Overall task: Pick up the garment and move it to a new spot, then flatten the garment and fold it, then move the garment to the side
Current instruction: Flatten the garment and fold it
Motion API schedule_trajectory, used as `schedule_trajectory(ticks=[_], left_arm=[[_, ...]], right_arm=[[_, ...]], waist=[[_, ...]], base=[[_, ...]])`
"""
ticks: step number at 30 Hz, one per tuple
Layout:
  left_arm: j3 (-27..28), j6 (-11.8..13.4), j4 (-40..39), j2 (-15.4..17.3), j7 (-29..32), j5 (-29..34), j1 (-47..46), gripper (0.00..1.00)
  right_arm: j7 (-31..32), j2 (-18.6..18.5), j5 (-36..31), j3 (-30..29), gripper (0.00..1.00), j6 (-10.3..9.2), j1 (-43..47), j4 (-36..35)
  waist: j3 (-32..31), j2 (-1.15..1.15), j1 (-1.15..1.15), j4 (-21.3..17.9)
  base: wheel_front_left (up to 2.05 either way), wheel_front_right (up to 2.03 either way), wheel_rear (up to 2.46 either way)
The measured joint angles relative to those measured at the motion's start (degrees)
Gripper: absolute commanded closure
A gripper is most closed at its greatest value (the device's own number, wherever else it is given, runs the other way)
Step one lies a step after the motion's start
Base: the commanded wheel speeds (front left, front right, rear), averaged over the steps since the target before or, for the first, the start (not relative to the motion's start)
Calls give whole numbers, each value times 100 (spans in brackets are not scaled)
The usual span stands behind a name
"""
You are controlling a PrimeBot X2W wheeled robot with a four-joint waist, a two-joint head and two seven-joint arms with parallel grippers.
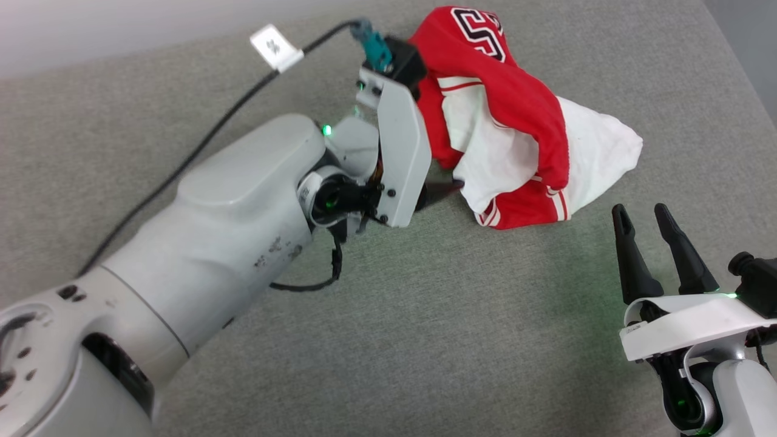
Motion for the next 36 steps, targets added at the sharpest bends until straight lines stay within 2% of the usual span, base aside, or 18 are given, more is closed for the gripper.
schedule_trajectory(ticks=[3,15,16,17,18,19,20,21,30,32,36], left_arm=[[-3,0,58,-27,199,-180,93,0],[148,0,393,-90,245,-387,42,0],[155,0,394,-96,245,-403,42,16],[159,0,398,-99,245,-404,42,37],[165,0,401,-99,244,-406,42,52],[174,0,401,-98,235,-414,45,59],[197,0,397,-99,208,-428,49,96],[229,0,390,-102,186,-466,51,100],[425,0,151,-97,33,-637,53,100],[465,0,10,0,-11,-644,57,100],[567,0,-364,417,-59,-664,75,100]], right_arm=[[1,24,-21,-47,0,0,24,-41],[-40,107,-25,1,0,0,-9,34],[-53,110,-25,4,0,0,-17,44],[-58,110,-24,5,0,0,-24,53],[-62,110,-24,9,0,0,-25,60],[-73,110,-24,14,0,0,-26,66],[-76,110,-24,18,0,0,-30,69],[-77,107,-23,16,0,0,-38,71],[-19,22,-71,-114,0,0,-53,56],[22,-20,-91,-189,0,0,34,9],[203,-114,-182,-325,0,0,160,-143]], waist=[[55,0,0,-62],[333,0,0,-345],[346,0,0,-357],[357,0,0,-365],[365,0,0,-370],[371,0,0,-374],[374,0,0,-374],[375,0,0,-369],[273,0,0,-147],[217,0,0,-41],[80,0,0,242]], base=[[0,0,0],[0,0,0],[0,0,0],[0,0,0],[0,0,0],[0,0,0],[0,0,0],[0,0,0],[0,0,0],[0,0,0],[0,0,0]])
